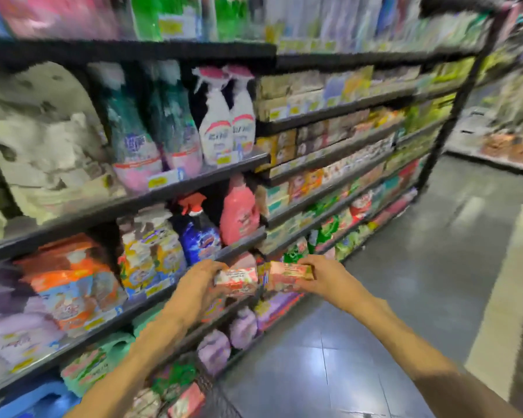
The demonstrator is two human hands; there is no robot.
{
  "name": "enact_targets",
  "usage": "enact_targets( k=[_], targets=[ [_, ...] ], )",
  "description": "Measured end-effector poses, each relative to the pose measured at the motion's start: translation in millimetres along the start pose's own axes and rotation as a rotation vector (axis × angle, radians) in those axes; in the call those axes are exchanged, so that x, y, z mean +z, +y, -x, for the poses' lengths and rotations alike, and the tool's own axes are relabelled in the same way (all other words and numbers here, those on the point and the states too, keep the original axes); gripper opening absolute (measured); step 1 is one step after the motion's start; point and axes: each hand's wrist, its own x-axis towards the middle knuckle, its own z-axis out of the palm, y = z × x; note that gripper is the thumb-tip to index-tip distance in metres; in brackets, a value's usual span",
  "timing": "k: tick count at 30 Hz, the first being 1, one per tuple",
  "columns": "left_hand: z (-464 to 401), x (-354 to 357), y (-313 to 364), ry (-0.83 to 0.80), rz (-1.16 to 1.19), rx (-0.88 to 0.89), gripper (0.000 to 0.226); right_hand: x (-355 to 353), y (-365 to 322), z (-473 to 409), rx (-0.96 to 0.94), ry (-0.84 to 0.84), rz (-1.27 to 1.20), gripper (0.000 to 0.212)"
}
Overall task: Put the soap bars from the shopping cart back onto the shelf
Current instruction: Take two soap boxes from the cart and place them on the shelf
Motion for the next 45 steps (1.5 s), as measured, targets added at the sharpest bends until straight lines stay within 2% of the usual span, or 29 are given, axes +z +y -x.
enact_targets(
  k=[3,8,13,19,29,45],
  targets=[
    [-46,12,49,-0.031,0.032,0.073,0.041,-56,35,17,0.050,0.091,-0.060,0.040],
    [-122,57,135,-0.078,0.051,0.148,0.042,-142,113,41,0.129,0.153,-0.130,0.040],
    [-185,114,205,-0.100,0.091,0.230,0.037,-221,181,55,0.192,0.214,-0.183,0.025],
    [-253,164,270,-0.093,0.069,0.297,0.032,-289,255,51,0.243,0.275,-0.202,0.039],
    [-404,238,323,-0.140,0.106,0.333,0.032,-381,365,-2,0.247,0.337,-0.214,0.034],
    [-711,357,388,-0.187,0.232,0.362,0.032,-537,543,-173,0.311,0.427,-0.217,0.032]
  ],
)
